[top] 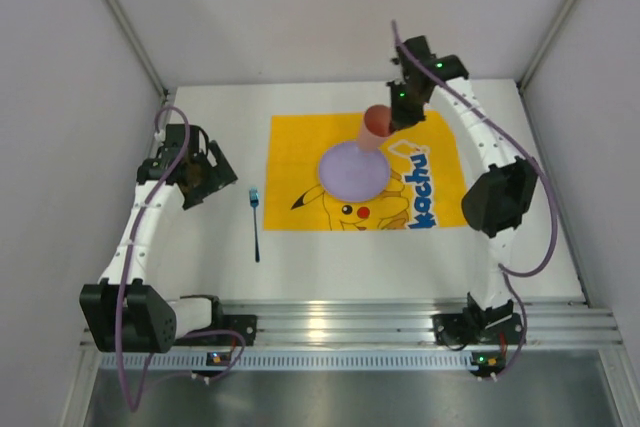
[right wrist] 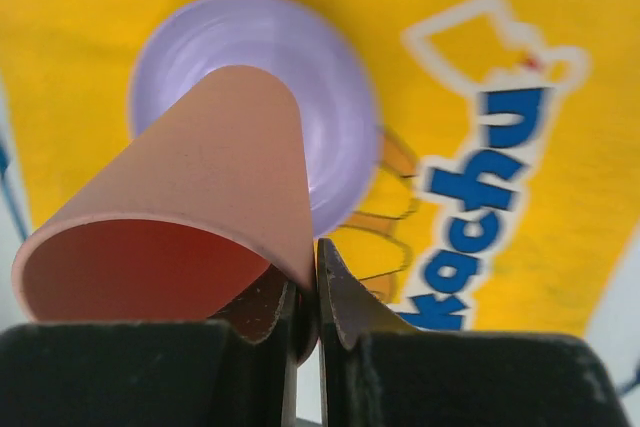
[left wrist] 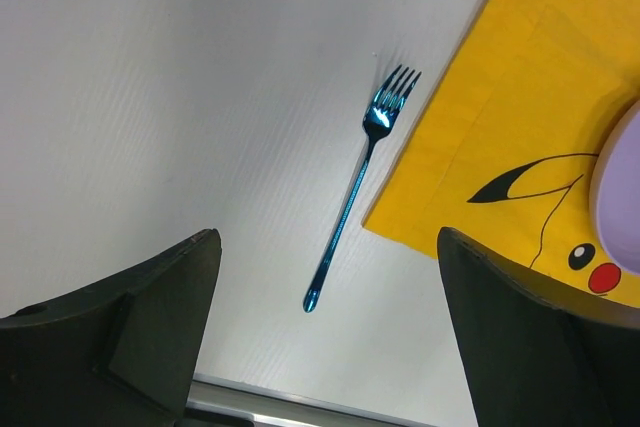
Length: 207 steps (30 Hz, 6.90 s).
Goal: Set the dinner table for one person
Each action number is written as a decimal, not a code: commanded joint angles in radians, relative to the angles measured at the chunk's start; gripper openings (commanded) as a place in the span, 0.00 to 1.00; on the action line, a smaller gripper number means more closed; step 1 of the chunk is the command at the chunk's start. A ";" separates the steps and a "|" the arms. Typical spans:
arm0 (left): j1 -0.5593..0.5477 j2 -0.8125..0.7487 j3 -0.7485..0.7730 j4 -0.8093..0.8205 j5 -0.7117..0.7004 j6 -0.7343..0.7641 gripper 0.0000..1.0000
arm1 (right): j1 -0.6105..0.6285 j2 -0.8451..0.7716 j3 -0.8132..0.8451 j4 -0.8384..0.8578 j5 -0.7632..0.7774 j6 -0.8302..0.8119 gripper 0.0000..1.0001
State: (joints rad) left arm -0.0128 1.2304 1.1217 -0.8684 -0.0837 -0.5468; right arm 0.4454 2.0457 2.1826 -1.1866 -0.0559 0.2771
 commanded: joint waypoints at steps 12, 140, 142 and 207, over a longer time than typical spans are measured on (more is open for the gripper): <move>0.005 0.004 -0.002 0.017 0.078 -0.002 0.93 | -0.275 0.252 0.241 -0.103 0.247 0.088 0.00; -0.167 0.204 0.030 0.729 0.267 -0.156 0.98 | -0.200 -1.042 -0.966 0.199 0.297 0.257 1.00; -0.156 0.266 0.090 0.599 0.314 -0.089 0.98 | -0.246 -1.056 -0.998 0.174 0.297 0.249 1.00; -0.219 0.515 0.205 0.243 0.170 0.182 0.84 | -0.818 -0.222 -1.123 0.417 0.320 0.261 0.00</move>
State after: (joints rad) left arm -0.2333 1.7298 1.2739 -0.6140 0.0677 -0.3664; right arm -0.3481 1.7622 1.0740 -0.8986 0.1360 0.5526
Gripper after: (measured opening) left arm 0.847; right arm 0.020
